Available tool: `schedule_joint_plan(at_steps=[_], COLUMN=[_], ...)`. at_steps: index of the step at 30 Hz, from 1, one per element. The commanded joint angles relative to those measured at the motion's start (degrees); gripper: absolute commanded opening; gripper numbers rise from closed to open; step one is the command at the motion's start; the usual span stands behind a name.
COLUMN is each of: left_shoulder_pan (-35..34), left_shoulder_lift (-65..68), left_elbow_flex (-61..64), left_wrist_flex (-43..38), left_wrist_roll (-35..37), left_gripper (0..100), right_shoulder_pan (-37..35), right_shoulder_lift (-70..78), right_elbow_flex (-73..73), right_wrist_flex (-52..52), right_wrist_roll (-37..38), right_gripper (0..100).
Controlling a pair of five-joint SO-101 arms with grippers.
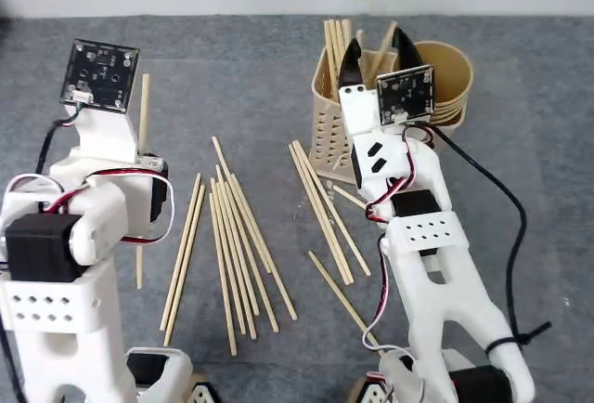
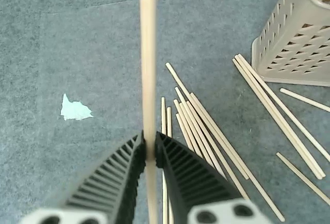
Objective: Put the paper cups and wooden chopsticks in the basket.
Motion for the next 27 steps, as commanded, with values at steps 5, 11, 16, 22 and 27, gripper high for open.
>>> schedule_joint_plan(at_steps=[5,11,16,22,27], left_shoulder_pan=[0.44,0.53,6.59,14.77,19.43], left_shoulder_lift=[-1.67,-1.67,-1.58,-1.14,-1.05], left_elbow_flex=[-2.42,-6.64,-8.57,-8.48,-6.73], left_wrist_flex=[-2.73,-5.36,-8.79,-17.05,-28.84], left_wrist_roll=[2.99,5.45,8.26,13.01,13.01], left_gripper=[1,1,1,1,1], right_shoulder_pan=[-1.54,-1.54,-1.36,0.66,2.42], right_shoulder_lift=[-16.31,-33.63,-43.21,-52.26,-62.81], right_elbow_flex=[-0.26,-0.18,1.67,9.05,16.62], right_wrist_flex=[17.89,40.66,52.53,61.76,67.82], right_wrist_roll=[-5.01,-8.35,-8.09,-8.0,-8.0], right_gripper=[22.2,11.1,2.4,0.8,0.8])
